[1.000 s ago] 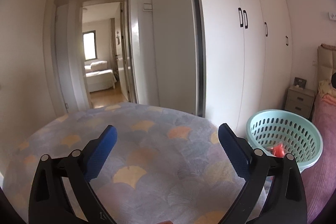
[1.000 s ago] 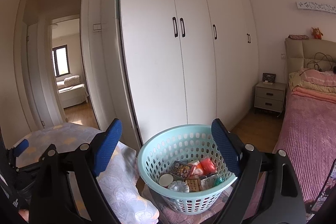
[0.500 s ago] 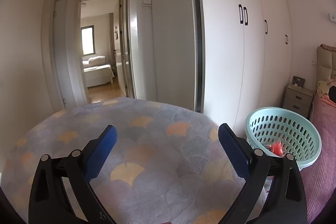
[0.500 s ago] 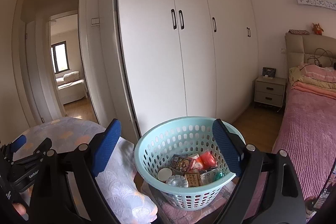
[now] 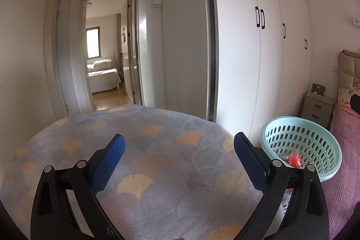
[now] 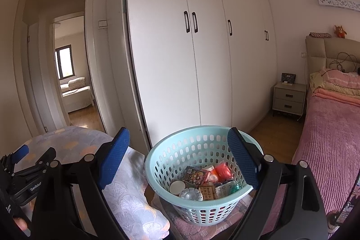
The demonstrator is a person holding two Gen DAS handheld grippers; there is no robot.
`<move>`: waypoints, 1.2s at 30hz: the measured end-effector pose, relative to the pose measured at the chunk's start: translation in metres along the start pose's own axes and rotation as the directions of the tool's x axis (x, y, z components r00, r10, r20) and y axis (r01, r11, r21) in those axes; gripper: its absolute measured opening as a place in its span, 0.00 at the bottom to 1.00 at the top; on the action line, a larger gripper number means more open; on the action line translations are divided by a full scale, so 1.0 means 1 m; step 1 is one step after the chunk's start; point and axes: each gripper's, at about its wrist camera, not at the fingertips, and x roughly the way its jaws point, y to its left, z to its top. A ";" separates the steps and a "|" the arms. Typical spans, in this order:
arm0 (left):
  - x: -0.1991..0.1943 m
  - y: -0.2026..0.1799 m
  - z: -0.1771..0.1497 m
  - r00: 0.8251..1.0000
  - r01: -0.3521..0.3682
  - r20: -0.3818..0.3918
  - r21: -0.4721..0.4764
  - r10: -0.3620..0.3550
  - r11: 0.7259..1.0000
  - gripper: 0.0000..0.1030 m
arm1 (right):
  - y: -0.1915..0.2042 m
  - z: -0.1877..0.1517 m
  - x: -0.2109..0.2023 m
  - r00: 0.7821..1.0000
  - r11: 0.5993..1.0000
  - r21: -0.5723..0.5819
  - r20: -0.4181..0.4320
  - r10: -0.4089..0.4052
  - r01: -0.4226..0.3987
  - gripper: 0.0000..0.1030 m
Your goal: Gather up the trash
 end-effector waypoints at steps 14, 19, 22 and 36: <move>0.001 -0.001 0.000 1.000 0.004 -0.006 0.000 -0.004 1.000 0.92 | -0.001 0.001 0.000 1.000 1.000 0.007 -0.002 0.005 -0.005 0.82; 0.000 -0.001 0.000 1.000 0.003 -0.006 0.000 -0.003 1.000 0.92 | -0.003 0.000 0.002 1.000 1.000 0.017 -0.007 0.006 -0.006 0.82; 0.000 -0.002 0.000 1.000 0.004 -0.008 0.000 -0.004 1.000 0.92 | -0.004 0.000 0.002 1.000 1.000 0.019 -0.008 0.008 -0.008 0.82; 0.001 -0.002 -0.003 1.000 0.018 -0.014 0.008 -0.018 1.000 0.92 | -0.001 0.000 0.001 1.000 1.000 0.003 -0.003 -0.006 0.006 0.82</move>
